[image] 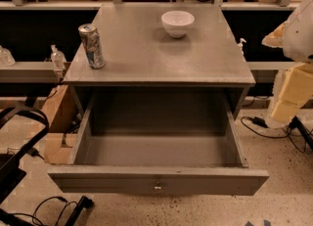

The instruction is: Close top drawer

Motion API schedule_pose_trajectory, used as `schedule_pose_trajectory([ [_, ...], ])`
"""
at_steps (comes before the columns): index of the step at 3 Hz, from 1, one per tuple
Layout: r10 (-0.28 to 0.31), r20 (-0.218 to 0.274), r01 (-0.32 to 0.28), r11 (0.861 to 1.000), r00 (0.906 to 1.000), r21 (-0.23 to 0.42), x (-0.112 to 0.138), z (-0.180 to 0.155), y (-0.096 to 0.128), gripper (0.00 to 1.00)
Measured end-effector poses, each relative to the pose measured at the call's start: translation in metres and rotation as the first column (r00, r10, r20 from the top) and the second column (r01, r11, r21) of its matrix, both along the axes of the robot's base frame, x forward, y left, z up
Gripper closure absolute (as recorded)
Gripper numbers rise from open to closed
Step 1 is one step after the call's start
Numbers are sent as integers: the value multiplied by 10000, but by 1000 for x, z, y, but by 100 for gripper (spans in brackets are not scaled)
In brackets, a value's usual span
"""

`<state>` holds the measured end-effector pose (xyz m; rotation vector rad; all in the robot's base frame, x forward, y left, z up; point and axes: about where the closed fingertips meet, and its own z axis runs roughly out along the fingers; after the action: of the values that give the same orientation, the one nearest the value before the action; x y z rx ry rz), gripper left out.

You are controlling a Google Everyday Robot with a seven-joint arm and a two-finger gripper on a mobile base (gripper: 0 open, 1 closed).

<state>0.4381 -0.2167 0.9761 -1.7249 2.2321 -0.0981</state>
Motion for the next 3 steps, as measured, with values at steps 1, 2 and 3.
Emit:
schedule_pose_trajectory([
  [1,-16,67,16,10000,10000,16,-1,1,0,0],
  [2,-119,79,118,9999,9999,121,-7,-10,-4,11],
  [3,-559,198,542,9954,9982,786,-35,-49,-16,33],
])
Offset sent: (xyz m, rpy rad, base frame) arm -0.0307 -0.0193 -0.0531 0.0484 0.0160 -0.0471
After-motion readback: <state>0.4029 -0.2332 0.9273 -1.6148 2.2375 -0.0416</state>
